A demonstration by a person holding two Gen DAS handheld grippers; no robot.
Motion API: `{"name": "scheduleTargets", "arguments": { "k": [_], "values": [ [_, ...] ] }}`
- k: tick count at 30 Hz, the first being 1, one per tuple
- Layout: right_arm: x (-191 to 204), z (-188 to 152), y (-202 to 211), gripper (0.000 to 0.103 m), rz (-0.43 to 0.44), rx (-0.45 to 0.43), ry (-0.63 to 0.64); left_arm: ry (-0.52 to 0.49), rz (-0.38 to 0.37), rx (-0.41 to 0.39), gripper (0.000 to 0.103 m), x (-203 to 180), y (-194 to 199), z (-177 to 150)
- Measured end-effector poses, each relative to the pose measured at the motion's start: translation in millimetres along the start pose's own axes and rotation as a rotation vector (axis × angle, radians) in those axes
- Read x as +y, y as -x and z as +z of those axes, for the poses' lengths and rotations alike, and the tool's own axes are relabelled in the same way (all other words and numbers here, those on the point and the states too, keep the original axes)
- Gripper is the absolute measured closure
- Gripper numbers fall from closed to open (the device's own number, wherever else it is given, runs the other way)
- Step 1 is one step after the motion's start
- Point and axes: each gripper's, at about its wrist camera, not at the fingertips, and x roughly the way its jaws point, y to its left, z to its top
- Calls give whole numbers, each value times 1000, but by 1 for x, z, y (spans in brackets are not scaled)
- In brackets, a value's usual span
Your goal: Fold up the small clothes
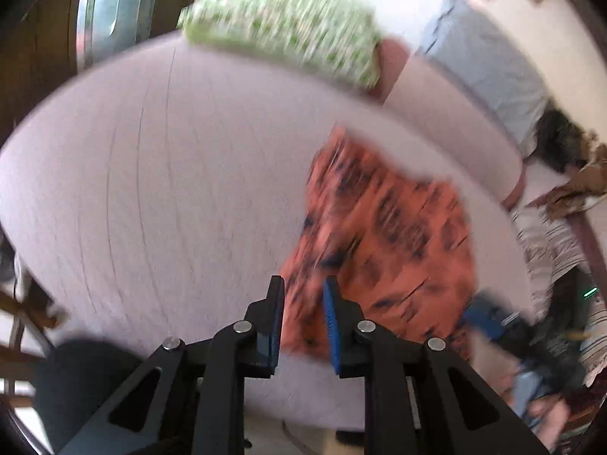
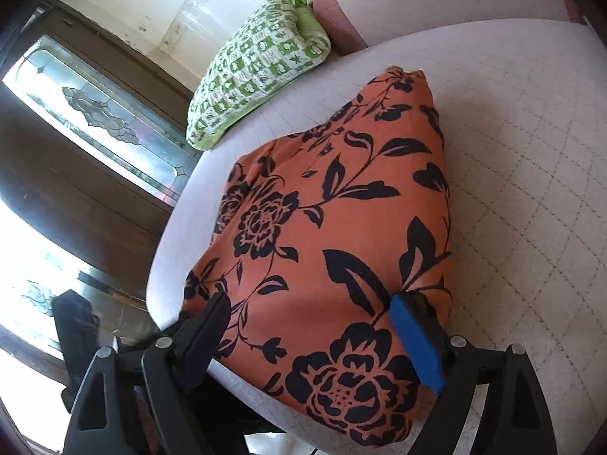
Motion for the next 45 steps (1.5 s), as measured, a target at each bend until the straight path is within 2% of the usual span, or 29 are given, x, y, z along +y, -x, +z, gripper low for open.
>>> {"name": "scheduleTargets", "arguments": {
  "k": [2, 4, 9, 10, 11, 12, 14, 18, 22, 24, 25, 27, 28, 31, 32, 34, 37, 38, 40, 43, 45],
  "values": [
    [-2, -1, 0, 14, 12, -1, -1, -83, -24, -47, 80, -19, 7, 19],
    [-3, -3, 2, 14, 20, -5, -4, -156, -45, -41, 80, -36, -9, 37],
    [-5, -4, 4, 14, 39, -5, -12, -234, -74, 135, 80, -49, -97, 61],
    [-5, -4, 3, 14, 41, -3, -13, -252, -31, 174, 89, -46, -118, 62],
    [-5, -4, 2, 14, 45, 1, -12, -236, -4, 201, 94, -39, -134, 63],
    [-5, -4, 3, 14, 51, 6, -12, -203, -30, 218, 94, -31, -143, 65],
    [-4, -4, 4, 14, 52, 20, -6, -177, -55, 213, 94, -26, -143, 67],
    [-2, 4, 11, 14, 62, 35, -8, -228, -27, 185, 94, -31, -139, 63],
    [7, 42, 24, 14, 123, -37, -12, -226, -42, 186, 94, -30, -139, 61],
    [2, 62, 17, 14, 151, -41, -33, -228, -42, 189, 94, -28, -139, 60],
    [-4, 72, 8, 14, 173, -25, -51, -221, -43, 192, 94, -28, -139, 60],
    [-27, 82, -24, 14, 128, 59, -136, -222, -39, 184, 94, -32, -132, 65],
    [-35, 81, -32, 14, 135, 76, -185, -233, -36, 156, 94, -36, -125, 67],
    [-32, 78, -31, 14, 173, 54, -159, -267, -61, 52, 73, -45, -99, 77],
    [-32, 77, -32, 14, 176, 55, -158, -268, -80, 42, 71, -49, -96, 81],
    [-33, 75, -34, 14, 177, 49, -159, -277, -116, 55, 71, -56, -104, 91],
    [-33, 74, -35, 14, 179, 48, -160, -278, -99, 106, 71, -57, -138, 103],
    [-32, 73, -35, 14, 176, 48, -155, -281, -63, 139, 71, -54, -156, 105],
    [-33, 72, -31, 14, 171, 47, -144, -256, 9, 191, 79, -43, -186, 107],
    [-29, 71, -31, 14, 155, 47, -119, -212, -12, 184, 80, -35, -186, 112],
    [-28, 71, -31, 14, 151, 52, -111, -232, -8, 169, 80, -40, -175, 111]
  ]
}}
